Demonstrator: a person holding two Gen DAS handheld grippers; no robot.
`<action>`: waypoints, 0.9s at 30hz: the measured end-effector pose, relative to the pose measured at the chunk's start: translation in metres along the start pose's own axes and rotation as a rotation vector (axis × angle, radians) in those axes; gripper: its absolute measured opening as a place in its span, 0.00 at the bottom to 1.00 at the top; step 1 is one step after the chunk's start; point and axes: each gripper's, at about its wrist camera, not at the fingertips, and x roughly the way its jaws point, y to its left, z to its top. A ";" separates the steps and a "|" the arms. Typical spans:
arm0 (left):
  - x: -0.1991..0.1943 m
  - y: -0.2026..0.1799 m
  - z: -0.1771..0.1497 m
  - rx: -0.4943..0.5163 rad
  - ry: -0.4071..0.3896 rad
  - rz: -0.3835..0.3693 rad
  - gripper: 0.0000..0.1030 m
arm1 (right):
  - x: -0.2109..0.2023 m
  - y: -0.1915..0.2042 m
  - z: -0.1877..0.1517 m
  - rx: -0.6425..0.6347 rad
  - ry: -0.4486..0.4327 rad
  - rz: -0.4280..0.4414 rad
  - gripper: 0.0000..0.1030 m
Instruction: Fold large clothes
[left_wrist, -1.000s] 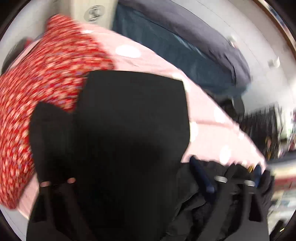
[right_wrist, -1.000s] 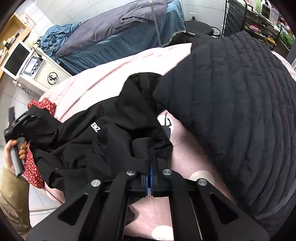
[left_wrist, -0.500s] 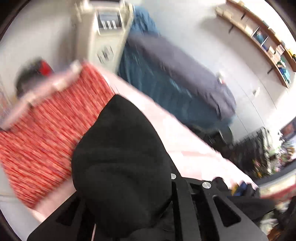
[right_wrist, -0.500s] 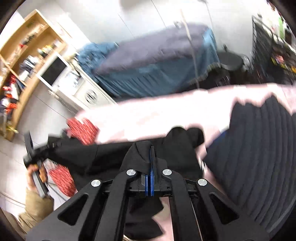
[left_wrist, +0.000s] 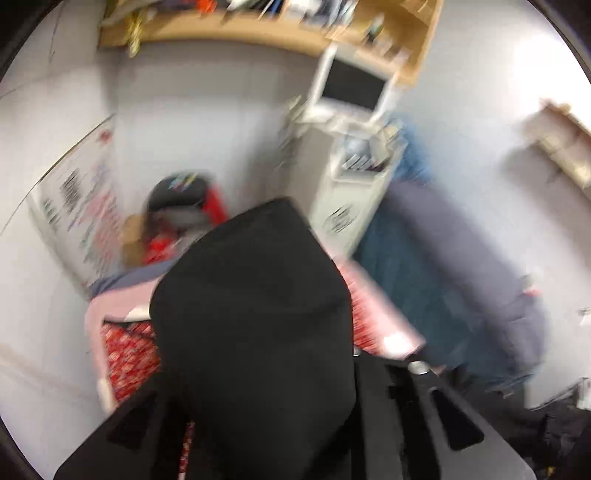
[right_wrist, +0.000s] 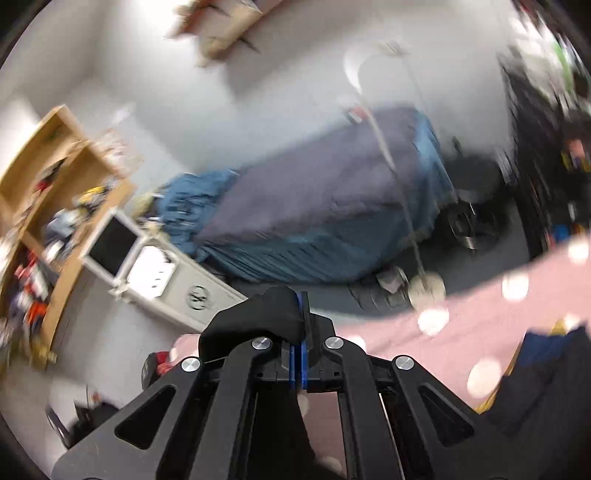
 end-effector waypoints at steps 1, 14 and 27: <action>0.018 0.004 -0.004 0.016 0.073 0.010 0.32 | 0.029 -0.020 -0.009 0.091 0.105 -0.058 0.33; 0.057 0.042 -0.097 -0.133 0.244 -0.050 0.93 | 0.103 -0.068 -0.199 -0.085 0.514 -0.162 0.74; -0.002 0.060 -0.182 0.020 0.251 -0.139 0.94 | 0.103 -0.068 -0.332 -0.395 0.637 -0.130 0.74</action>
